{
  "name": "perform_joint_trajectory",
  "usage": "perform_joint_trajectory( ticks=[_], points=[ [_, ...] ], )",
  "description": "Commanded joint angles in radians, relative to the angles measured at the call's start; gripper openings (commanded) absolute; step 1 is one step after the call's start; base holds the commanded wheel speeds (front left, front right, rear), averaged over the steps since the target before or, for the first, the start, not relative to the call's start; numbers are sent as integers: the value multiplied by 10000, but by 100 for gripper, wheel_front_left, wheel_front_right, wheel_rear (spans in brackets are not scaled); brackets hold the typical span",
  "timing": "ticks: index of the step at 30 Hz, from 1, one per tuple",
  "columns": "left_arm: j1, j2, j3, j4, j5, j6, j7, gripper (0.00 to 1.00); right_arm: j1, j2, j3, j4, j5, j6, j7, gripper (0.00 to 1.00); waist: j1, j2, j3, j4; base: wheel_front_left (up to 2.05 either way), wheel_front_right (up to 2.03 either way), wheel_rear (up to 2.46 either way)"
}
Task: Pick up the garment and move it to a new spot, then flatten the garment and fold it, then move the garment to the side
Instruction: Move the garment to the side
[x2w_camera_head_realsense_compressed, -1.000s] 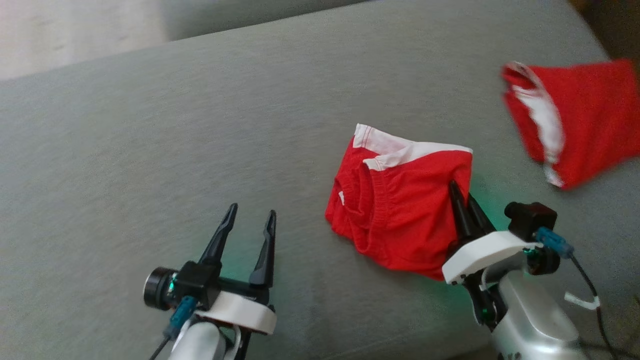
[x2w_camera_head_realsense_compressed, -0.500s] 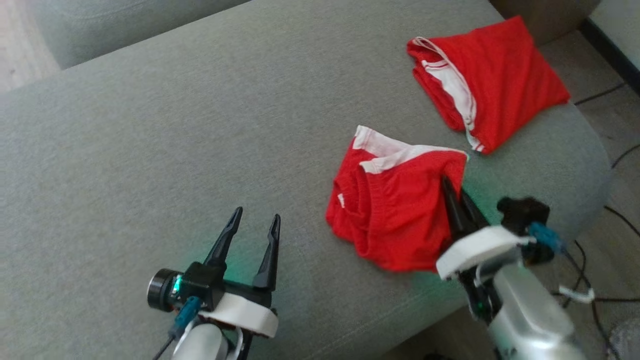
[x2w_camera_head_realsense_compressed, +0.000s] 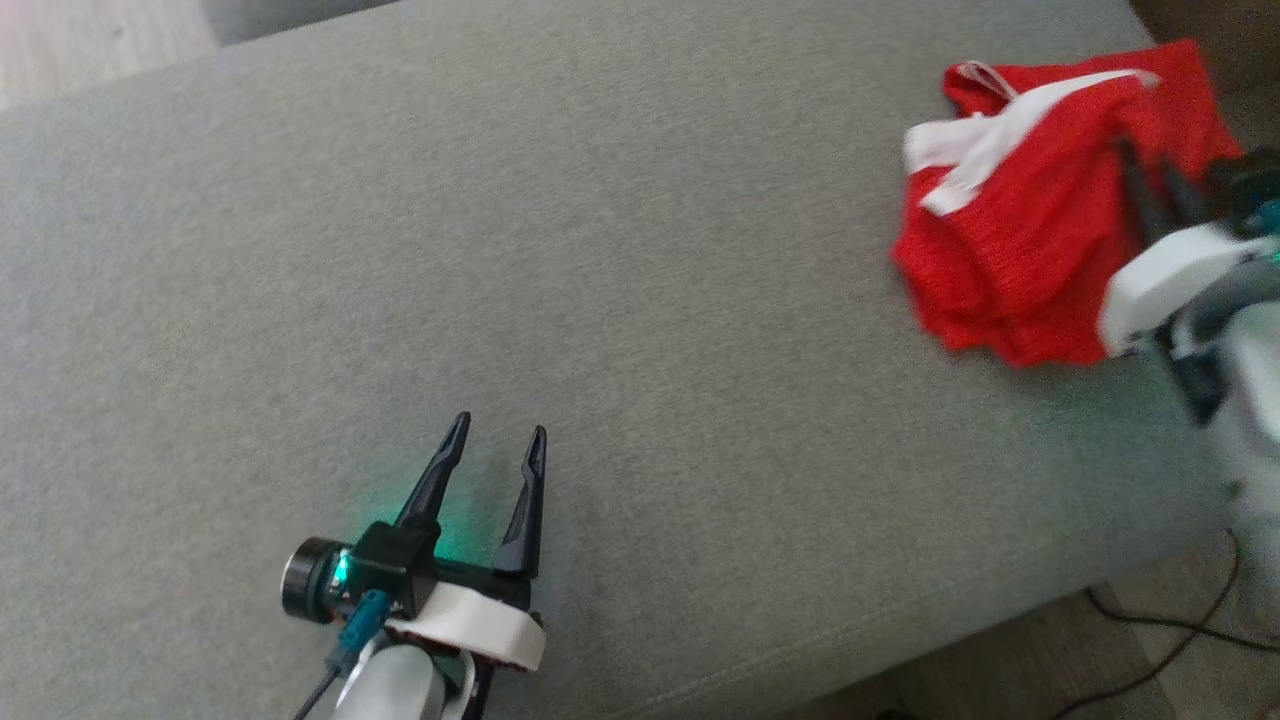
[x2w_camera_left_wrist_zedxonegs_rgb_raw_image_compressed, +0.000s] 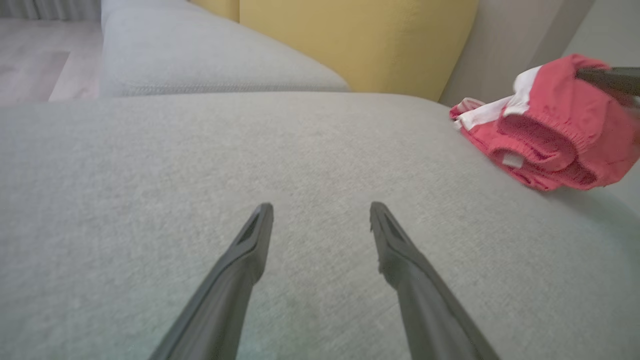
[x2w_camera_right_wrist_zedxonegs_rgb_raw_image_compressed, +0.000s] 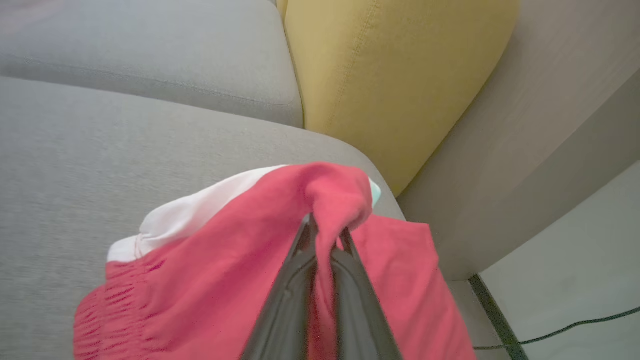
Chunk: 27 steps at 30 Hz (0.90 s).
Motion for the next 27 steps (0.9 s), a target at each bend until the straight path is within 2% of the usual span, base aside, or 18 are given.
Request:
perform_joint_trajectory(
  ticks=[1,8,9,10,11,14,17,18,23,27],
  points=[
    [-331,16,335,-290,105,-14,-78,100,-452,-473,-3,-27,-144,33,44,0,0,0,212,275,0,0,0],
    [-568,16,482,-284,275,-47,-78,100,-1506,-1548,-837,1104,-699,33,130,0,0,0,582,728,0,0,0],
    [-589,16,504,-284,296,-51,-78,100,-1629,-1684,-1080,1224,-845,33,84,19,0,0,625,773,0,0,0],
    [-606,16,530,-283,305,-45,-78,100,-1730,-1787,-1344,1343,-1038,33,60,89,0,0,657,806,0,0,0],
    [-622,16,548,-289,309,-47,-78,100,-1821,-1870,-1661,1464,-1237,33,64,100,0,0,688,834,0,0,0],
    [-650,16,606,-307,332,-32,-78,100,-1975,-1996,-2706,1573,-2029,33,-27,100,0,0,733,890,0,0,0],
    [-674,16,746,-317,313,71,-78,100,-1971,-1543,-3742,1305,-2690,33,-323,100,0,0,720,908,0,0,0],
    [-674,16,746,-317,313,71,-78,100,-1971,-1543,-3742,1305,-2690,33,-323,100,0,0,720,908,0,0,0],
    [-647,16,1075,-311,302,234,-78,100,-1722,171,-4589,626,-3134,33,-682,100,0,0,554,904,0,0,0],
    [-557,16,1507,-396,306,458,-78,100,-969,1878,-4350,-959,-2780,33,-725,100,0,0,348,958,0,0,0]
  ],
)
